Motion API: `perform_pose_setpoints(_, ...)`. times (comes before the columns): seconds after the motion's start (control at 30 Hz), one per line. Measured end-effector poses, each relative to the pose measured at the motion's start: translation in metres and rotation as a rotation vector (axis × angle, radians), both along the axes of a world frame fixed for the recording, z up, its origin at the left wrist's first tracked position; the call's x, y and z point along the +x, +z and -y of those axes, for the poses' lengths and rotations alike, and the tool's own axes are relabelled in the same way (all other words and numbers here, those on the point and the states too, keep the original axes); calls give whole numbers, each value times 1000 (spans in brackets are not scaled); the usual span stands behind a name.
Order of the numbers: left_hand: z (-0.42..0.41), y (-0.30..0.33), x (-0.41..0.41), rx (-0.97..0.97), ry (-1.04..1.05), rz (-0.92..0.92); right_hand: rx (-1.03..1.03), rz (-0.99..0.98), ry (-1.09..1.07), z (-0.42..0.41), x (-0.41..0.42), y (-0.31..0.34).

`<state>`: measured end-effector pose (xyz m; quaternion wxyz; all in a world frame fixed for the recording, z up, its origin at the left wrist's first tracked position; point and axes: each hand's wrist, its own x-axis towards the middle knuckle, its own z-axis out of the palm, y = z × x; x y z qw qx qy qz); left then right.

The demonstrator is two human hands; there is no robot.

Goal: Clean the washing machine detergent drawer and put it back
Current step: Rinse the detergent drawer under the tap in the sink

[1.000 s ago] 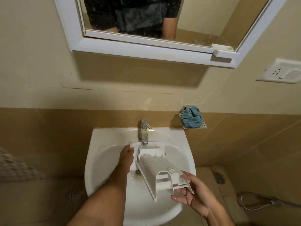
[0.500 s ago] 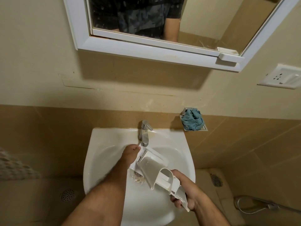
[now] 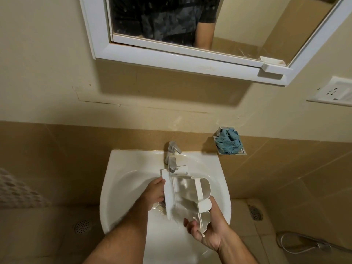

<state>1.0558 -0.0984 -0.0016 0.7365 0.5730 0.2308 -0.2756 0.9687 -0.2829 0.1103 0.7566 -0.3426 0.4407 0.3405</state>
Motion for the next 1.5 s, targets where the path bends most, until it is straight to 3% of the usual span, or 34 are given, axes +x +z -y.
perform_pose_setpoints(0.1, 5, -9, -4, 86, -23, -5, 66, 32, 50, -8, -2, 3)
perform_pose_setpoints(0.2, 8, -17, 0, 200, -43, 104, 101, 94, 133, -8, -2, 4)
perform_pose_setpoints(0.37, 7, -15, 15, 385, -25, 214, -185, 227, 385, 4, 6, 2)
perform_pose_setpoints(0.5, 6, -13, 21, 441, -29, 241, -405, 291, 319, 23, 11, 1)
perform_pose_setpoints(0.57, 7, -11, 23, 455, -34, 251, -397, 343, 267, 31, 11, 4)
perform_pose_setpoints(0.73, 12, -8, 26, 484, -93, 288, -476, 540, 392, 36, 11, 26)
perform_pose_setpoints(0.9, 16, -6, 26, 577, -110, 351, -508, 536, 436, 35, 9, 31)
perform_pose_setpoints(1.07, 12, 6, 28, 648, -178, 416, -650, 535, 316, 35, 10, 18)
perform_pose_setpoints(1.2, 4, 13, 27, 679, -207, 422, -596, 488, 164, 37, 5, 1)
perform_pose_setpoints(1.4, -13, 10, 14, 621, -91, 294, -475, 438, 8, 39, -1, -13)
perform_pose_setpoints(1.5, -18, 10, 5, 453, 24, 140, -410, 382, -99, 39, -3, -13)
